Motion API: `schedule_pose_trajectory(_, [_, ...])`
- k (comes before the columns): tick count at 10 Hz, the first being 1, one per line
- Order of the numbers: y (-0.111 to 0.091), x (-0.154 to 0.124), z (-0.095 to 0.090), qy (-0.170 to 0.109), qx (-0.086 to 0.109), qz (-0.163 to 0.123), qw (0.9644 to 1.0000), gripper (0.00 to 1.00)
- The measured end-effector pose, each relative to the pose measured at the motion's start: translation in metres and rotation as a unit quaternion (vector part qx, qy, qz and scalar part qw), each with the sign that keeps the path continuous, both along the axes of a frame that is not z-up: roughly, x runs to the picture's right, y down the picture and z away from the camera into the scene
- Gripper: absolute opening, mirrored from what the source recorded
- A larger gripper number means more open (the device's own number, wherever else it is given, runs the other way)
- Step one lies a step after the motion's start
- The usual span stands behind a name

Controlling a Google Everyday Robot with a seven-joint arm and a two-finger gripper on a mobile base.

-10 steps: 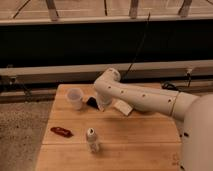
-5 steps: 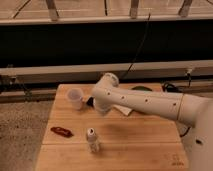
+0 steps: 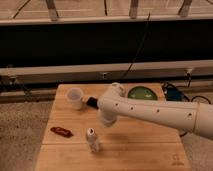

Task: Knock the eraser over

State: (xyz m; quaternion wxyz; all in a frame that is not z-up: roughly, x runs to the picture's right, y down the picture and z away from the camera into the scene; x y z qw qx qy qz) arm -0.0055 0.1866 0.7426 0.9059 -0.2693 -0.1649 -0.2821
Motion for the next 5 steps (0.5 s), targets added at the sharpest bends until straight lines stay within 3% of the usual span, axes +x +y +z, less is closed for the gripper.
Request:
schedule_pose_trajectory(2, [0.016, -0.008, -0.025, -0.019, 0.004, 0.007, 0.9998, 0.0])
schedule_pose_trajectory(5, [0.021, -0.024, -0.053, -0.048, 0.023, 0.011, 0.9985, 0.0])
